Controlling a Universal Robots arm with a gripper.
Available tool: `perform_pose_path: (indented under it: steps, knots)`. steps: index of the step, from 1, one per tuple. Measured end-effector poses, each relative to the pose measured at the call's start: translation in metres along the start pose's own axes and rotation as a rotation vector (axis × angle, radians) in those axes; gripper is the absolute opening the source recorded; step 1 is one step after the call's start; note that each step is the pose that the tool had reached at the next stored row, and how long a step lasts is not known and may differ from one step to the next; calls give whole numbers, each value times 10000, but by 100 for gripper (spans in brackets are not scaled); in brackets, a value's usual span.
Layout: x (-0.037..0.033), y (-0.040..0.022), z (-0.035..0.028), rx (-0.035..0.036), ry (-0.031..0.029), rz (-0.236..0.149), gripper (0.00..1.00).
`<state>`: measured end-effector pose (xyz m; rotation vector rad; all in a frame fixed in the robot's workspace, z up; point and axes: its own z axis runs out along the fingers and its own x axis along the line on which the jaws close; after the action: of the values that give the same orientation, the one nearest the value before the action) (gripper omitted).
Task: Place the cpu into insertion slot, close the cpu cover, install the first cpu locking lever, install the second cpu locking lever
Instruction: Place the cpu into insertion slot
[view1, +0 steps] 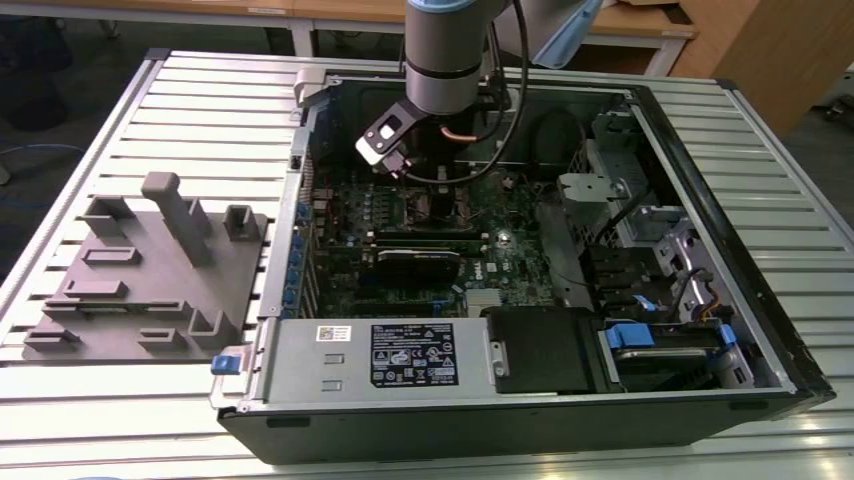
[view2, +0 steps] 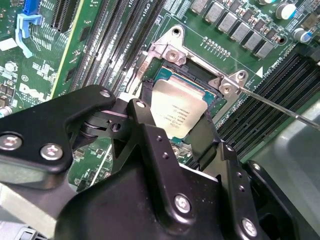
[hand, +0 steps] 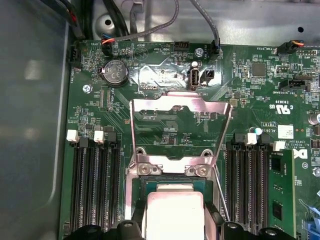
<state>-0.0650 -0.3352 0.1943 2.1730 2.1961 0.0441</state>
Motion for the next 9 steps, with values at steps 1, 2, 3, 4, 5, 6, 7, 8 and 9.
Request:
perform_pose_path:
  steps: [1, 2, 3, 4, 5, 6, 7, 8, 9]
  knots:
    - [1, 0, 4, -1, 1, -1, 54]
    - [2, 0, 9, 0, 0, 0, 54]
    - [1, -1, 14, 3, -4, 1, 54]
    - [1, -2, 17, 6, -8, 0, 54]
    - [1, -2, 20, 6, -9, 0, 54]
    - [1, -2, 21, 6, -8, 0, 54]
    - [1, -2, 22, 5, -6, 0, 54]
    - [2, -2, 24, 2, -2, 0, 54]
    - [2, -2, 24, 1, -2, 1, 54]
